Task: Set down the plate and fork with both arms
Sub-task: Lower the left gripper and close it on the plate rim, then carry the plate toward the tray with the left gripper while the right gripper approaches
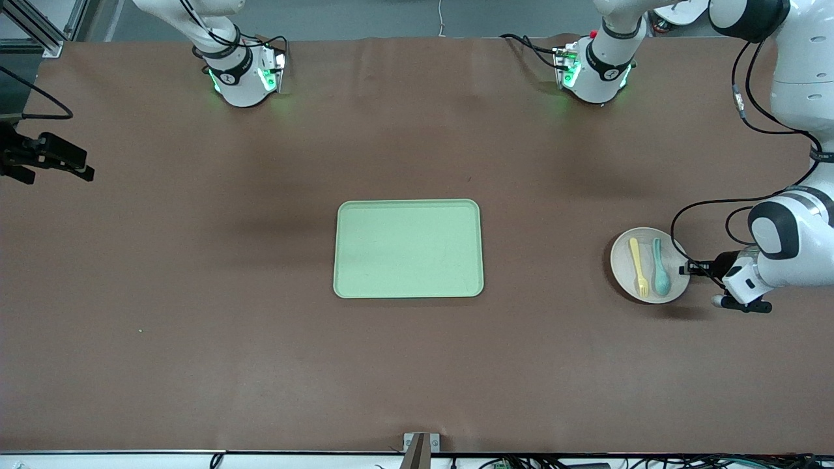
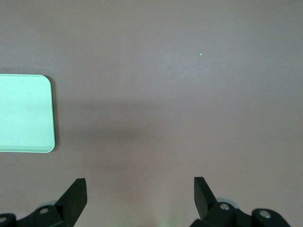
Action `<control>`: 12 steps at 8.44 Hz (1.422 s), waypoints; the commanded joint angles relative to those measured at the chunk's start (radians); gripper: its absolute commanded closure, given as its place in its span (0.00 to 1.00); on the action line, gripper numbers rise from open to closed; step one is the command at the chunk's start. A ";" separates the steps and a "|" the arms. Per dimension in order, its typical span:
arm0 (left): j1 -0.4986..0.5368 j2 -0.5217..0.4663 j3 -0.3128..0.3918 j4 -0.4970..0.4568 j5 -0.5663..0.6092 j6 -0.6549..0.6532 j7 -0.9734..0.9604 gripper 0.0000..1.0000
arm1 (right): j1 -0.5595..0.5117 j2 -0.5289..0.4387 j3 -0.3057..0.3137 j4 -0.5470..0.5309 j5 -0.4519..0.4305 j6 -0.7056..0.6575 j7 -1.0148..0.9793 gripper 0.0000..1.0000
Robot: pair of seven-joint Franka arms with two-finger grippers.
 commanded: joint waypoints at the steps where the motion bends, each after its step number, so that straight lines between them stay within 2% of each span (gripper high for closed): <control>1: -0.006 0.003 0.000 0.011 -0.008 0.003 0.009 0.99 | -0.003 -0.028 0.005 -0.028 -0.006 0.008 -0.001 0.00; 3: -0.010 -0.007 -0.014 0.017 -0.007 -0.005 0.011 1.00 | -0.004 -0.028 0.005 -0.028 -0.006 0.006 -0.001 0.00; 7: -0.023 -0.085 -0.109 0.045 0.028 -0.051 -0.003 1.00 | -0.002 -0.028 0.005 -0.027 -0.006 0.008 -0.001 0.00; 10: -0.021 -0.147 -0.219 0.048 0.028 -0.118 -0.110 1.00 | 0.006 -0.028 0.008 -0.027 -0.004 0.009 0.001 0.00; 12: -0.024 -0.153 -0.325 0.049 0.028 -0.128 -0.260 1.00 | 0.025 -0.028 0.011 -0.028 -0.004 0.012 0.024 0.00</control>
